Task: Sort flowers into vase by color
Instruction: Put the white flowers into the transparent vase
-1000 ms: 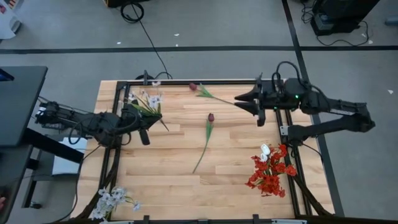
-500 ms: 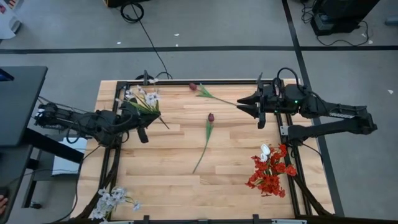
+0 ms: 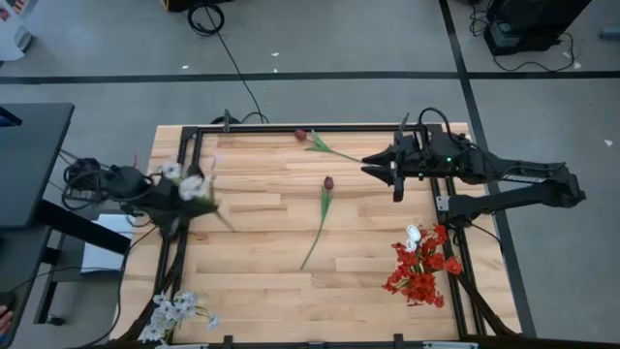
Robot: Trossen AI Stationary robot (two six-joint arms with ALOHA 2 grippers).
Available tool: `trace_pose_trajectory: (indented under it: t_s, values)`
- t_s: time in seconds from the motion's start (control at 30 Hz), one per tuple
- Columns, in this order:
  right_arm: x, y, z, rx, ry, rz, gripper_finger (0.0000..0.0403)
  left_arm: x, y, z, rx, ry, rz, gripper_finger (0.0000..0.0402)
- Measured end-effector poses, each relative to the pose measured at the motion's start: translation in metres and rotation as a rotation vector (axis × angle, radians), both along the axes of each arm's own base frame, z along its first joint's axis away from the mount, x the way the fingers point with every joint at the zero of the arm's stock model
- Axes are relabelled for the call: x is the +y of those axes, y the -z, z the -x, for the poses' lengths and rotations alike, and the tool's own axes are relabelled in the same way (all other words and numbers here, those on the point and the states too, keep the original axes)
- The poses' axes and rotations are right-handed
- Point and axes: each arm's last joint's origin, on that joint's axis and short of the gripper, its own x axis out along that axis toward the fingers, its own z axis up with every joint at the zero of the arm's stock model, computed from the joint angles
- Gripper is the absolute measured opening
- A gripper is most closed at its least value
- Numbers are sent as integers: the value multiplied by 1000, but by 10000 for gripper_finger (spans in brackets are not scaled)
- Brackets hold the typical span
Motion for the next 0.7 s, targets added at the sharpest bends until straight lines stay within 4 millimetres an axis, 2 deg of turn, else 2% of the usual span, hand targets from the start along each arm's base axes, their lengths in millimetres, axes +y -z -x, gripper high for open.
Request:
trace_pose_trajectory:
  t_s: [0.27, 0.4, 0.53, 0.7]
  values:
    - [-1, 4, -5, 21, 0, -2, 131, 2, 4, 32, -46, 311, -4, 10]
    - [-1, 4, -7, 17, 0, -2, 132, 2, 11, 36, 2, 385, -37, 10]
    - [-1, 3, -7, 13, 0, -1, 132, -1, 11, 38, 0, 498, -42, 10]
    - [-1, 3, -7, 9, 0, -1, 132, -2, 11, 40, -20, 551, -62, 10]
